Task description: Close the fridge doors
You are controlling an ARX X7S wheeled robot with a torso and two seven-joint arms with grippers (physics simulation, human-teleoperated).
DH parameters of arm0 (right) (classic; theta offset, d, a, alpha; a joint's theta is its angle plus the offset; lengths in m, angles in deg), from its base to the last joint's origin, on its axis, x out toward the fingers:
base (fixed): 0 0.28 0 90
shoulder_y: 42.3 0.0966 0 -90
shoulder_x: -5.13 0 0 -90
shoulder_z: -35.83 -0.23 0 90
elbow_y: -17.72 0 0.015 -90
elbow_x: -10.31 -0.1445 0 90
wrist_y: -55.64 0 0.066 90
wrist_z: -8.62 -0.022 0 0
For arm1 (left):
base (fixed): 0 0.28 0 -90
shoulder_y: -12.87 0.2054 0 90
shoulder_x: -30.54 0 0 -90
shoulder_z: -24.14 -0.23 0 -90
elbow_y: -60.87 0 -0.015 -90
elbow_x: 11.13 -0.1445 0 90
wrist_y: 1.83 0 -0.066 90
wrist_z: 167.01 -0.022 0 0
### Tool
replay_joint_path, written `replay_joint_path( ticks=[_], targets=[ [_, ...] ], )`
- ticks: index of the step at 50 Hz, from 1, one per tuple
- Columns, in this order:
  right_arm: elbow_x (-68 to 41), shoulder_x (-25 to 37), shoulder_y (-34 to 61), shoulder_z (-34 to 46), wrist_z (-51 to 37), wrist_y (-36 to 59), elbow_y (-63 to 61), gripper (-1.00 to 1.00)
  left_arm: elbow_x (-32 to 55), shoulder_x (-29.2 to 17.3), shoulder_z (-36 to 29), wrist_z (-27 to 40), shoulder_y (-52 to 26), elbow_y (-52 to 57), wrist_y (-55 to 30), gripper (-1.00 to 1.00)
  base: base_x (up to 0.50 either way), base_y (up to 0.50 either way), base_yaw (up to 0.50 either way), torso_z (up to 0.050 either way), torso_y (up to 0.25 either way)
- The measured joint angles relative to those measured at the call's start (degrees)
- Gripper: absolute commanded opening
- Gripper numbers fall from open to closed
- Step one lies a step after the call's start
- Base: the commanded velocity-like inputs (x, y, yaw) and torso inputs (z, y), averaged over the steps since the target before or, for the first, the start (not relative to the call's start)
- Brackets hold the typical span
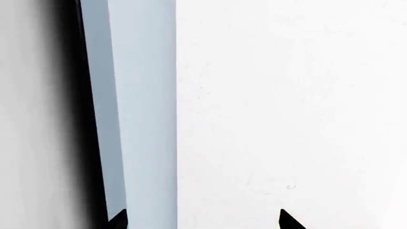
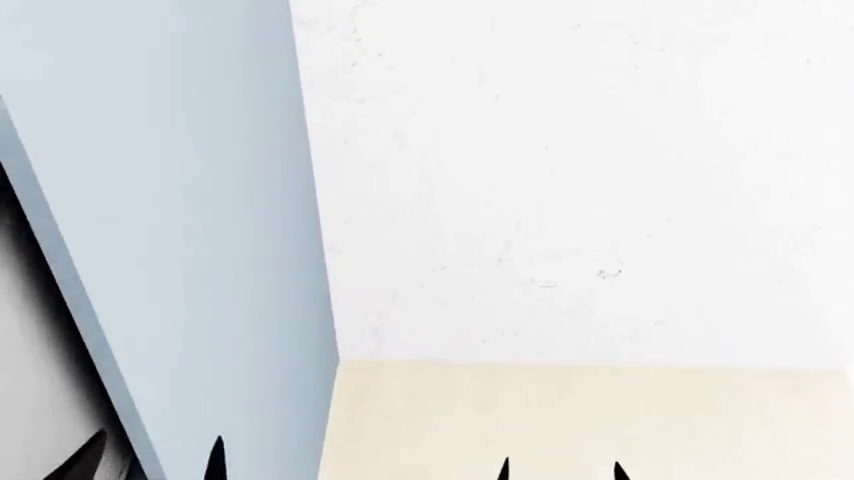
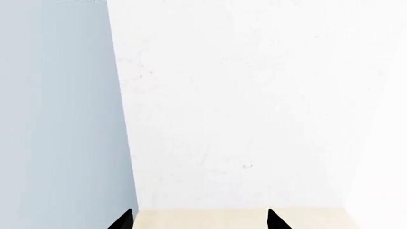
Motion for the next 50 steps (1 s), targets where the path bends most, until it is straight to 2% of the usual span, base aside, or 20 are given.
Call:
replay_joint_path(
  ticks=[12,26,40,50],
  targets=[
    [-0.60,0.01,0.58,0.21,0.07,-0.73,1.14,1.00,2.67,-2.25,2.34,1.71,-0.43,6.70,-3.76,1.00,0.00,0.00,0.00,0.000,0.000],
    [-1.45,-0.38,0.95,0.51,-0.24,-1.30,1.50,1.00,5.26,-6.74,8.19,5.19,-6.76,9.39,-9.82,1.00,0.00,0.00,0.00,0.000,0.000],
    [-2.15,-0.36,0.92,0.73,-0.65,-1.77,1.38,1.00,5.29,-8.90,11.73,4.78,-11.99,3.59,-11.36,1.00,0.00,0.00,0.00,0.000,0.000],
    [-2.54,-0.24,1.07,0.86,-0.75,-2.32,1.79,1.00,4.08,-12.63,12.78,6.02,-22.77,-3.86,-10.65,1.00,0.00,0.00,0.00,0.002,0.002]
  ],
)
